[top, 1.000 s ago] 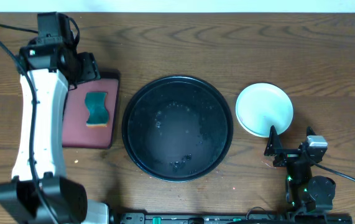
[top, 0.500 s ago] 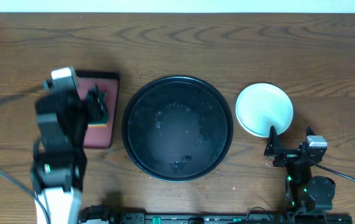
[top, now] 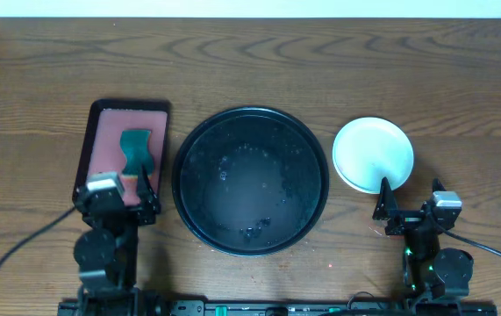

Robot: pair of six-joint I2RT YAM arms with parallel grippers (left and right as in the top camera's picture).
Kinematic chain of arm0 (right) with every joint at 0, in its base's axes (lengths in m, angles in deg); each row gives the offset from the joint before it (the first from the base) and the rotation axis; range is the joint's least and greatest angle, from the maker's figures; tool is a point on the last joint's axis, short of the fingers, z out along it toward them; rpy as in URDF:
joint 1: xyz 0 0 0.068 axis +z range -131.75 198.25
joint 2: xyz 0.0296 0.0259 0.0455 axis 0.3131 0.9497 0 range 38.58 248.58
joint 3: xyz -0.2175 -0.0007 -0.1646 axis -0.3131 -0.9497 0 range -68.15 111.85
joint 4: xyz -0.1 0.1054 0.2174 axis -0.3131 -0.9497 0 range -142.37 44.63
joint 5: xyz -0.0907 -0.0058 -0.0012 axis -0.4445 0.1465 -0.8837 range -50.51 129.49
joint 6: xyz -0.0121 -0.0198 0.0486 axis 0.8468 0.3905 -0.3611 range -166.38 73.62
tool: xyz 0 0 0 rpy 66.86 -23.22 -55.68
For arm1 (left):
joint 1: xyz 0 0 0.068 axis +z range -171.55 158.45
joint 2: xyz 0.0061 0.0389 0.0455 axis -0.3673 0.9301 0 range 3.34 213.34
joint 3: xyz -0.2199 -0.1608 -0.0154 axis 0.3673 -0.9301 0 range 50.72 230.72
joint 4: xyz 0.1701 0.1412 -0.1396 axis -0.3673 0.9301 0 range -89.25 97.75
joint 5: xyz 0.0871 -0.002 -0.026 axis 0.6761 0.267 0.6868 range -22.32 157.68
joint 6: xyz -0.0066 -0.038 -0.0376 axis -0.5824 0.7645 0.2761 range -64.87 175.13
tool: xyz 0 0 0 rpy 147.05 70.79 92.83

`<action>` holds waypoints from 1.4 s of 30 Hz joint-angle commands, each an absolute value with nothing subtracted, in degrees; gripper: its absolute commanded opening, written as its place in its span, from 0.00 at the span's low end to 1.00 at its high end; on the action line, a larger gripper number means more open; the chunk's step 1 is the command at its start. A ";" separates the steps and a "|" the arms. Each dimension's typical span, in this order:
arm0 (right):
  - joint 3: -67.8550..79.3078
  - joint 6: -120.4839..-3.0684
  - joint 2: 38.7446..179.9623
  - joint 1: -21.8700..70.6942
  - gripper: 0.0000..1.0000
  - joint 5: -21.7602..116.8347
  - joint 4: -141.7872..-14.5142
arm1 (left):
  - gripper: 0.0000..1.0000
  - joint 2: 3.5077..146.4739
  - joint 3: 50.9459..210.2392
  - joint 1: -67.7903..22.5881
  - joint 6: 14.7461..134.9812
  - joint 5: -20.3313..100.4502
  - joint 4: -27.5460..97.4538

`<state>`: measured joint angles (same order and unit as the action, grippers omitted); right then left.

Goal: Clean dirty plates on tray and stack at the side

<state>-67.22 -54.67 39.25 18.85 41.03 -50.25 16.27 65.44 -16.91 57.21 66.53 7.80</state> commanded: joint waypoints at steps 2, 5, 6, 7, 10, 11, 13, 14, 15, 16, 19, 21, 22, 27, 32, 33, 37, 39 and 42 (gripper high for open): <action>-67.48 -54.89 38.88 18.30 0.99 41.25 -50.27 | 0.76 10.28 58.20 -16.93 56.17 67.03 3.51; -67.48 -54.89 38.88 18.30 0.99 41.25 -50.27 | 0.76 7.66 55.14 -16.93 55.75 67.05 1.37; -67.48 -54.89 38.88 18.30 0.99 41.25 -50.27 | 0.76 6.94 54.44 -16.93 55.33 67.05 0.82; -67.48 -54.89 38.88 18.30 0.99 41.25 -50.27 | 0.76 6.41 53.92 -16.93 54.98 67.05 0.41; -67.48 -54.87 38.88 18.30 0.99 41.25 -50.25 | 0.76 4.82 52.37 -16.93 54.61 67.27 -1.34; -67.48 -54.89 38.88 18.30 0.99 41.25 -50.25 | 0.76 4.47 51.91 -16.93 54.46 67.27 -1.97; -67.48 -54.87 38.88 18.30 0.99 41.25 -50.25 | 0.76 3.64 50.90 -16.93 54.44 67.25 -2.94; -67.48 -54.89 38.88 18.30 0.99 41.25 -50.27 | 0.76 3.42 50.92 -16.91 54.22 67.25 -2.76; -67.48 -54.87 38.88 18.30 0.99 41.25 -50.27 | 0.76 3.44 50.92 -16.93 53.76 67.23 -2.85; -67.48 -54.89 38.88 18.30 0.99 41.25 -50.27 | 0.76 3.44 50.92 -16.93 53.59 67.25 -2.85; -67.48 -54.89 38.88 18.30 0.99 41.25 -50.27 | 0.76 3.44 50.92 -16.91 53.17 67.25 -2.30; -67.48 -54.89 38.88 18.30 0.99 41.25 -50.27 | 0.76 3.44 50.92 -16.91 53.19 67.21 -0.31; -67.48 -54.89 38.88 18.30 0.99 41.25 -50.27 | 0.76 3.44 50.92 -16.91 53.21 67.16 0.63; -67.48 -54.89 38.88 18.30 0.99 41.25 -50.25 | 0.76 3.44 50.92 -16.93 53.24 66.77 4.82; -67.48 -54.89 38.88 18.30 0.99 41.25 -50.25 | 0.76 3.53 50.95 -16.91 53.24 66.79 4.80; -67.48 -54.89 38.88 18.30 0.99 41.25 -50.25 | 0.76 3.60 50.95 -16.91 53.24 66.79 4.80; -67.48 -54.89 38.88 18.30 0.99 41.25 -50.27 | 0.76 3.62 50.95 -16.91 53.24 66.79 4.80; -67.48 -54.89 38.88 18.30 0.99 41.25 -50.25 | 0.76 3.62 50.95 -16.91 53.24 66.79 4.80; -67.48 -54.89 38.88 18.30 0.99 41.25 -50.25 | 0.76 3.62 50.95 -16.91 53.24 66.79 4.80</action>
